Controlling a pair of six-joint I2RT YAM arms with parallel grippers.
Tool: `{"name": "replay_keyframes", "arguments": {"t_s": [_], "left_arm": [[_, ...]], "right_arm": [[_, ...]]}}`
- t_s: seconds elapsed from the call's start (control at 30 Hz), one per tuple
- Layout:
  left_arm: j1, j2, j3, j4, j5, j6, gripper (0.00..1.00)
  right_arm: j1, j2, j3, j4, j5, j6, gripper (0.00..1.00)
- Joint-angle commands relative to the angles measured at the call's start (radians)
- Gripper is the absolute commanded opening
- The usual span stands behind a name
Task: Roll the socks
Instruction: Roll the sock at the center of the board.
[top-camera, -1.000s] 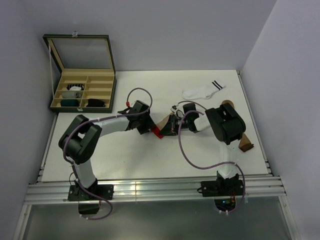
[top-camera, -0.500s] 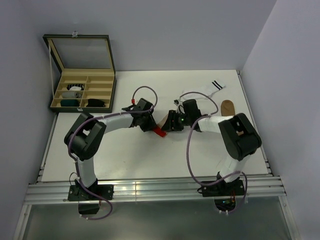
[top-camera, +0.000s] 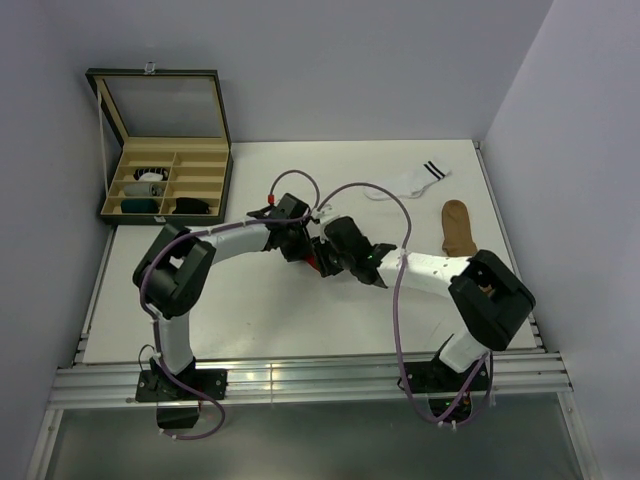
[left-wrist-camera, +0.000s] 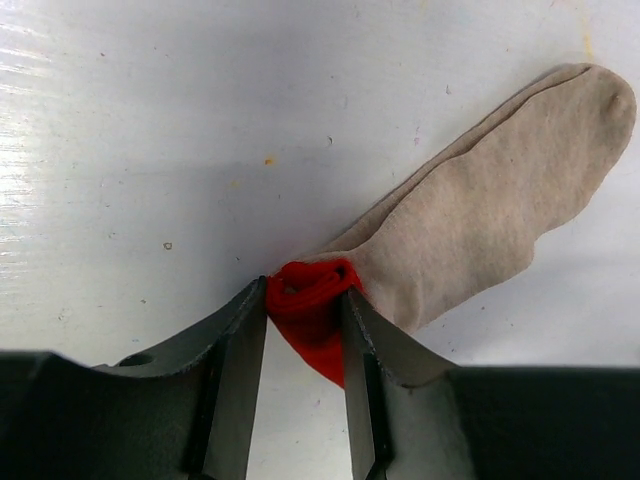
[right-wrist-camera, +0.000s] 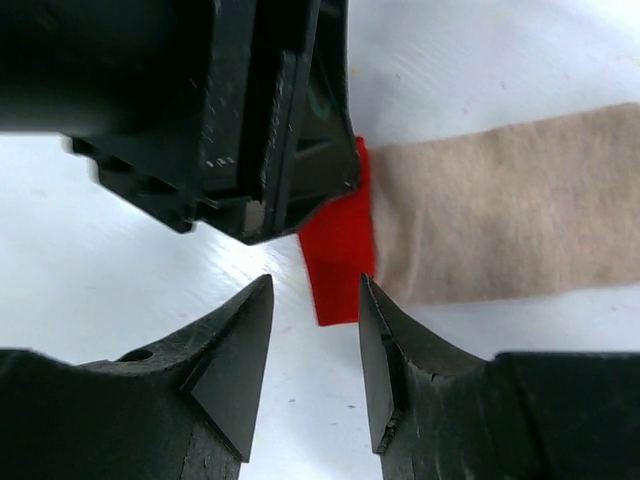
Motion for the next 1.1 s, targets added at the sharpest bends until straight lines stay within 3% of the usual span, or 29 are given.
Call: {"name": "replay_keyframes", "arguments": {"t_s": [0.0, 0.3, 0.47, 0.57, 0.67, 0.8, 0.9, 0.93, 1.07], "left_arm": [[-0.011, 0.043, 0.015, -0.092, -0.029, 0.049, 0.40], [-0.011, 0.063, 0.041, -0.098, -0.014, 0.059, 0.40], [-0.011, 0.067, 0.051, -0.095, -0.005, 0.057, 0.41], [-0.011, 0.055, 0.055, -0.095, -0.014, 0.051, 0.45], [-0.009, 0.026, 0.045, -0.092, -0.034, 0.034, 0.52], [0.001, -0.029, 0.009, -0.073, -0.068, -0.003, 0.63], [0.015, -0.084, -0.031, -0.050, -0.081, -0.042, 0.69], [0.023, -0.100, -0.053, -0.044, -0.092, -0.053, 0.71], [0.029, -0.185, -0.099, -0.012, -0.120, -0.107, 0.77]], "right_arm": [[0.043, 0.044, 0.036, -0.004, 0.176, -0.084, 0.46], [0.120, 0.154, 0.053, 0.016, 0.234, -0.122, 0.44], [0.150, 0.205, 0.061, 0.007, 0.295, -0.130, 0.38], [0.158, 0.222, 0.056, 0.011, 0.282, -0.115, 0.24], [0.146, 0.211, 0.042, 0.016, 0.225, -0.087, 0.03], [0.063, 0.165, 0.005, 0.054, 0.023, -0.023, 0.00], [-0.043, 0.147, -0.022, 0.092, -0.202, 0.016, 0.00], [-0.069, 0.150, -0.022, 0.099, -0.343, 0.039, 0.00], [-0.199, 0.254, 0.001, 0.143, -0.631, 0.102, 0.00]]}}
